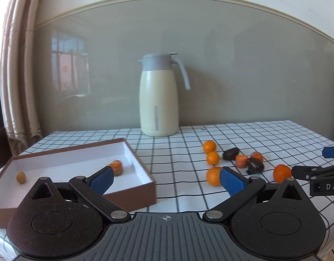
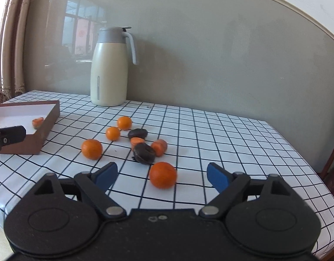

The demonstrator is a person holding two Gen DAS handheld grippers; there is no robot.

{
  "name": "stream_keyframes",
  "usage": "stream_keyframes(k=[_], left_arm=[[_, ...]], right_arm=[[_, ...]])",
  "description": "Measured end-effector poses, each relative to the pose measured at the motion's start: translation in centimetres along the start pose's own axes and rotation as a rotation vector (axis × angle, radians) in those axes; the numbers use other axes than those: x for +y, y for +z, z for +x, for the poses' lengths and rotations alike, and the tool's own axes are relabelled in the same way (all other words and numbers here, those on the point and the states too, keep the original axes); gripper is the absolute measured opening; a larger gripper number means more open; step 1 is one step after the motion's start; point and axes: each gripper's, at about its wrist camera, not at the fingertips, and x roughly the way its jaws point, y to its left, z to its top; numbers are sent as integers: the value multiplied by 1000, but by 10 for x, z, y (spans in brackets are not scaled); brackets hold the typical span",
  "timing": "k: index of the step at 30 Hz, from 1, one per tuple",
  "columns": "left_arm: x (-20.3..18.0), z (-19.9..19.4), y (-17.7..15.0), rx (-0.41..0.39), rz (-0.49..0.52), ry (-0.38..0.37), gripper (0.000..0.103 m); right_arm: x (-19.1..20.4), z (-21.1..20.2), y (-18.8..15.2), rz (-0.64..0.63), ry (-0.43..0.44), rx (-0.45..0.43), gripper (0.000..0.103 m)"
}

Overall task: Organize fruits
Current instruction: 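Move both tools back toward the fruit on the table, then grasp a mandarin with the left tool while the right tool grasps another mandarin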

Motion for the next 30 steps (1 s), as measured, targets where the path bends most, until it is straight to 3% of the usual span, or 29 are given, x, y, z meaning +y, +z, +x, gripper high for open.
stream_keyframes(k=[5, 10, 23, 26, 28, 30], left_arm=[[-14, 12, -1, 13, 9, -28, 103], [-27, 28, -6, 35, 27, -54, 103], [-51, 77, -5, 99, 28, -97, 103], [-56, 89, -4, 116, 31, -101, 102], [-58, 94, -4, 126, 31, -106, 98], [-59, 102, -4, 151, 22, -118, 88]], right_arm=[[-9, 15, -10, 28, -10, 33, 81], [-12, 36, -19, 50, -12, 80, 73], [-11, 56, -12, 55, 9, 83, 69], [-12, 64, -12, 46, 10, 104, 63], [-14, 68, -13, 50, 16, 116, 57], [-14, 70, -12, 54, 28, 117, 54]])
